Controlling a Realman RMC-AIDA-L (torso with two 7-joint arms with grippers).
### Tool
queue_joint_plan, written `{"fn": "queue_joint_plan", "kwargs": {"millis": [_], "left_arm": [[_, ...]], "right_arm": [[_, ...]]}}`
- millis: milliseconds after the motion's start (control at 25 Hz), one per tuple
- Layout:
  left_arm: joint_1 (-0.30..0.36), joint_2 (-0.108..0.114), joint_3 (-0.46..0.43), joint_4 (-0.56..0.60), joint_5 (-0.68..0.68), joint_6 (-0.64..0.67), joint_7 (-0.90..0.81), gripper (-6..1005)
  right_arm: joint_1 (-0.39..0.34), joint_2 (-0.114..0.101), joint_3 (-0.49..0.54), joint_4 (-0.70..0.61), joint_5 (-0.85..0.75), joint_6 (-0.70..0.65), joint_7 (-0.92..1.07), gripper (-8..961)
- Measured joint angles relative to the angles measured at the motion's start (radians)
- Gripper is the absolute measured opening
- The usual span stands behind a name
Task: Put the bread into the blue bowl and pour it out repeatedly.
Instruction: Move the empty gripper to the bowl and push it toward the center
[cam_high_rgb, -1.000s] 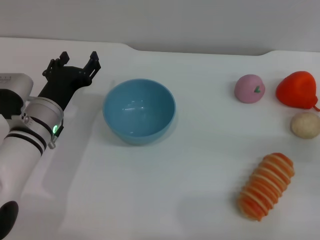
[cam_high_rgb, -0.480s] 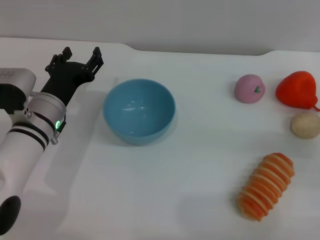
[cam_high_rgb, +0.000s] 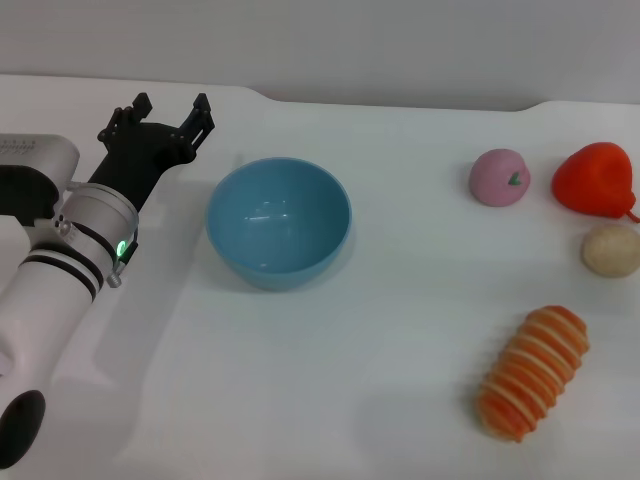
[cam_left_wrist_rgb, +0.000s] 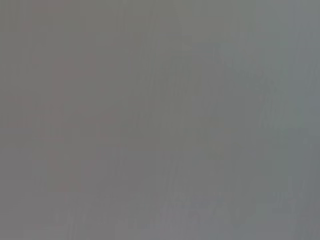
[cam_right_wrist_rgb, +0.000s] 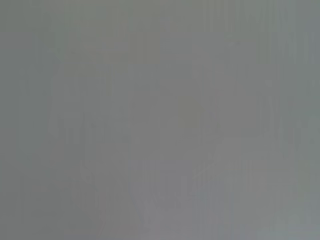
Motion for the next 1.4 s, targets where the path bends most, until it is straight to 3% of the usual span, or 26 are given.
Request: {"fn": "queue_joint_plan", "kwargs": {"millis": [720, 880, 1000, 1160, 1240, 1400], "left_arm": [[-0.007, 0.002, -0.008, -0.026, -0.008, -0.037, -0.081, 782], [-0.043, 0.011, -0.015, -0.035, -0.006, -0.051, -0.081, 782], [-0.107, 0.022, -0.031, -0.033, 0.0, -0.144, -0.081, 781], [-0.232, 0.06, -0.044, -0.055, 0.002, -0.383, -0.081, 781], [-0.246, 0.067, -0.053, -0.07, 0.003, -0.422, -0.079, 781], [-0.276, 0.093, -0.143, -0.179, 0.085, -0.644, -0.069, 781]], "right_arm": [[-0.009, 0.0, 0.0, 0.002, 0.0, 0.0, -0.001, 520], [-0.011, 0.0, 0.0, 0.003, 0.0, 0.0, -0.001, 520], [-0.014, 0.001, 0.0, 0.004, 0.0, 0.0, -0.001, 520], [-0.017, 0.002, 0.0, 0.005, -0.001, 0.0, -0.001, 520], [-0.018, 0.003, 0.0, 0.006, -0.004, 0.0, -0.001, 520], [-0.02, 0.003, 0.0, 0.008, -0.005, 0.0, -0.001, 520]]}}
